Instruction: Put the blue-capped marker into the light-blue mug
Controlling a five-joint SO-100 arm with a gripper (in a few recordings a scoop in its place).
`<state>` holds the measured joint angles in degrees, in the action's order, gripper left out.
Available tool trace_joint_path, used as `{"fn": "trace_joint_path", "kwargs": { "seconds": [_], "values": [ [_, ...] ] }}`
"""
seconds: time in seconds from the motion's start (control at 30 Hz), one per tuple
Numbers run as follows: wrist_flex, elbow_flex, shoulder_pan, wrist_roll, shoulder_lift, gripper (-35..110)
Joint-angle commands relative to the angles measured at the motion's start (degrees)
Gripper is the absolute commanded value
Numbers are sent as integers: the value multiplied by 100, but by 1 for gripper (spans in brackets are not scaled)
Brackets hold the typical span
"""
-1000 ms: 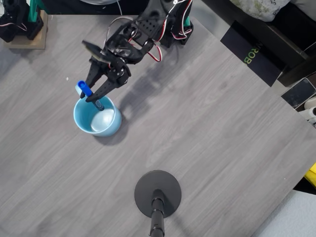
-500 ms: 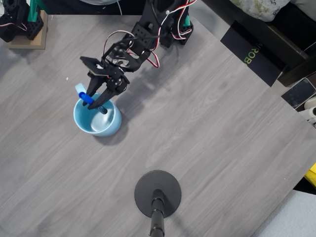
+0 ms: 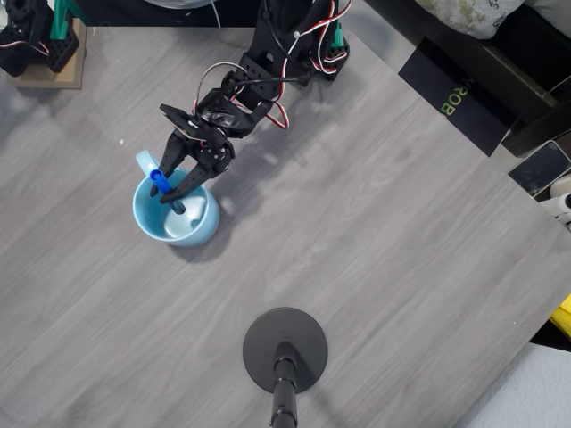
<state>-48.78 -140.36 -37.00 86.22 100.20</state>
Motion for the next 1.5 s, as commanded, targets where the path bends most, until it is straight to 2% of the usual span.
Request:
{"fn": "trace_joint_path", "kwargs": {
  "seconds": [0.0,0.23,0.67,1.0,1.47],
  "values": [
    [-246,18,44,53,-114,0],
    [-1169,70,-62,202,-940,0],
    [-1195,62,-9,264,-1055,0],
    [-1160,35,-88,202,-1046,26],
    [-1143,70,-114,193,-1011,27]
  ]
}}
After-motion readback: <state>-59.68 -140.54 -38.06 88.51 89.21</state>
